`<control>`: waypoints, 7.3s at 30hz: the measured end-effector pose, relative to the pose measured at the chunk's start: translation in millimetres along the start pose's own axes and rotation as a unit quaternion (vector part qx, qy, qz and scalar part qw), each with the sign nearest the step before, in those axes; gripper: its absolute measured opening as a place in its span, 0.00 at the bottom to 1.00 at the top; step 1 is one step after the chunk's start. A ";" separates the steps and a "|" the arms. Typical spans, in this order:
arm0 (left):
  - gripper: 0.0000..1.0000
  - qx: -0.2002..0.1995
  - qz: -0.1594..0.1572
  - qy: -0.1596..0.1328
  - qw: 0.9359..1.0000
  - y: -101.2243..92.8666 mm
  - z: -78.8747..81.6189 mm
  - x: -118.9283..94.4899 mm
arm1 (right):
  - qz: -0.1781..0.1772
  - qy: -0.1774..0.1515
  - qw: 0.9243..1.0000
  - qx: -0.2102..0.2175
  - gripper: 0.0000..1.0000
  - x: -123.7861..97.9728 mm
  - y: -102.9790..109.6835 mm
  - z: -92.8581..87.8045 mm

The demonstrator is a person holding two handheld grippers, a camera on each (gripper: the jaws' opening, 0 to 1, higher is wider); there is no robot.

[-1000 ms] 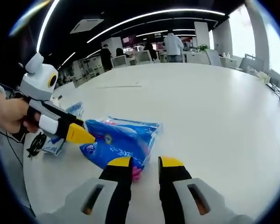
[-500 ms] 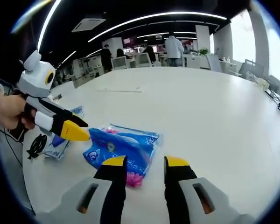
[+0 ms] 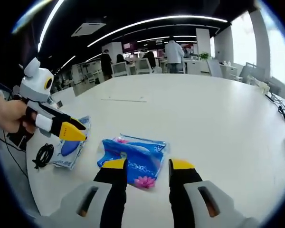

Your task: Arrange the tabletop items into an orderly group along one side of the table until the central work area is clear of visible clutter.

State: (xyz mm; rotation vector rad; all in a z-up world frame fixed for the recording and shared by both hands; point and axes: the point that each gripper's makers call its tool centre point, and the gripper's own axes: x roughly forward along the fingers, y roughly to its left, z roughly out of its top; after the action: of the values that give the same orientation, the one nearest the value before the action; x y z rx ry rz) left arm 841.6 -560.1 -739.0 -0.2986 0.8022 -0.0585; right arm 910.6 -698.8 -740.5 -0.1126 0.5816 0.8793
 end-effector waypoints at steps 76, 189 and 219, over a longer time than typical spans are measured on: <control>0.54 -0.060 0.012 -0.034 0.998 153.8 -85.5 -189.5 | -0.011 0.014 0.991 0.135 0.48 -102.5 138.7 -61.9; 0.30 0.090 -0.005 0.130 0.987 162.5 -9.2 12.6 | 0.055 0.062 0.927 0.365 0.25 52.0 220.9 -75.7; 0.00 0.042 -0.013 0.110 0.993 140.8 -17.2 -43.1 | -0.002 0.056 0.912 0.406 0.00 22.2 167.6 -60.6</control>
State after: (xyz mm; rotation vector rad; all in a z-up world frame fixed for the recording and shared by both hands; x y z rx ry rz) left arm 790.7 -422.5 -760.3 -0.2258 1.0128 -0.1504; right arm 769.0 -595.4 -779.6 0.5953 1.0131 0.5693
